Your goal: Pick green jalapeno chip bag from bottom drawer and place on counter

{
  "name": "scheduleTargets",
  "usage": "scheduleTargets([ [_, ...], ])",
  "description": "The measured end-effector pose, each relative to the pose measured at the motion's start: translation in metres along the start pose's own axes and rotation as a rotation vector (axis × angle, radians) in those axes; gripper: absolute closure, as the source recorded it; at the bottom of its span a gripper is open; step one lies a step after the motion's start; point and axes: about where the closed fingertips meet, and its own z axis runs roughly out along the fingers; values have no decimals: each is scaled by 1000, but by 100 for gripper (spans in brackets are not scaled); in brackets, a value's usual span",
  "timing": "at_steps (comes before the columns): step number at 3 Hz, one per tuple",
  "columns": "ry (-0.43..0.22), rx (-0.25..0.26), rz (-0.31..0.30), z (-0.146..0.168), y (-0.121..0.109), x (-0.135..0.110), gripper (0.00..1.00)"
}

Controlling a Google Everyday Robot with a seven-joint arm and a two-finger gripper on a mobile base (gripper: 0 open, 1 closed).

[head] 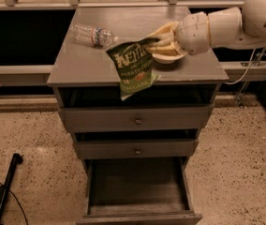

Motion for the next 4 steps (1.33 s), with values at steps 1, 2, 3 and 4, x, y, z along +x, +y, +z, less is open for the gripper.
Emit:
scheduleTargets([
  [1, 16, 47, 29, -2, -28, -8, 100],
  [2, 62, 62, 87, 19, -56, 3, 100],
  [3, 96, 65, 165, 44, -81, 22, 100],
  [4, 123, 80, 234, 53, -95, 43, 100],
])
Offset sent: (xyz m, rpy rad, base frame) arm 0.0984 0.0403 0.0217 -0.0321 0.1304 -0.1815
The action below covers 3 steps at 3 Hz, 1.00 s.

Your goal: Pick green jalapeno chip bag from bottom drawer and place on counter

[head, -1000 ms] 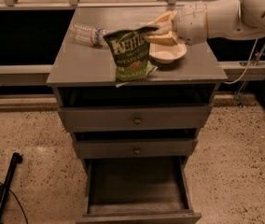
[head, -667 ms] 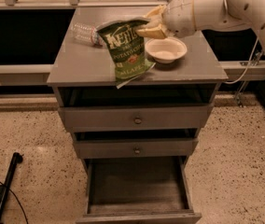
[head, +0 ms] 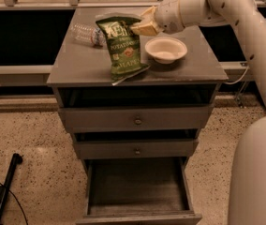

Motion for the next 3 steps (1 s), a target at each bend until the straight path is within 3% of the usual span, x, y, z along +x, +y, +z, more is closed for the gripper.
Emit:
scheduleTargets([
  [1, 29, 31, 48, -4, -14, 11, 100],
  [2, 55, 67, 90, -16, -26, 20, 82],
  [3, 57, 70, 95, -17, -27, 20, 59],
])
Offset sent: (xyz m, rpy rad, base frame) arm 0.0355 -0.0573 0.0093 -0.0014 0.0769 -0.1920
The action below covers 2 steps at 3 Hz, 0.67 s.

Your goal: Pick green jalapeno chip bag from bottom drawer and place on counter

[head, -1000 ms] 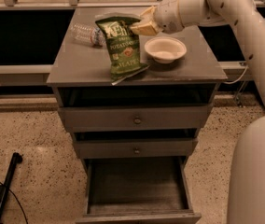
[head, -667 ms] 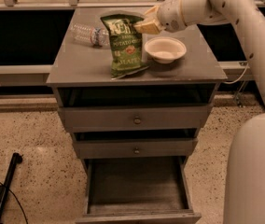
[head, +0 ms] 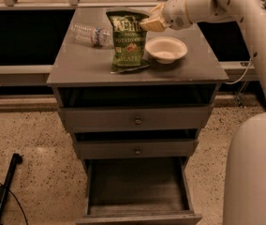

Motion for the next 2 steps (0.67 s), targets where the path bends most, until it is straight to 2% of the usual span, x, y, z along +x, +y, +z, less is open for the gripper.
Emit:
scheduleTargets([
  [2, 0, 0, 0, 0, 0, 0, 12],
])
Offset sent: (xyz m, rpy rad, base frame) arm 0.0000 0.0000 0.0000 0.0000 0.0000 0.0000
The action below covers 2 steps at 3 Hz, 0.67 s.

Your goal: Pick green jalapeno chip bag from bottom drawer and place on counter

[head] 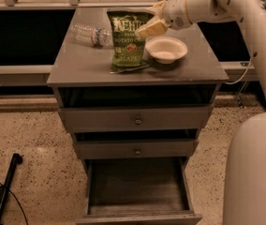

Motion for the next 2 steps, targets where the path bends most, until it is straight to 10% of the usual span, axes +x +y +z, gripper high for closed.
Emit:
scheduleTargets([
  [2, 66, -71, 12, -2, 10, 15, 0],
])
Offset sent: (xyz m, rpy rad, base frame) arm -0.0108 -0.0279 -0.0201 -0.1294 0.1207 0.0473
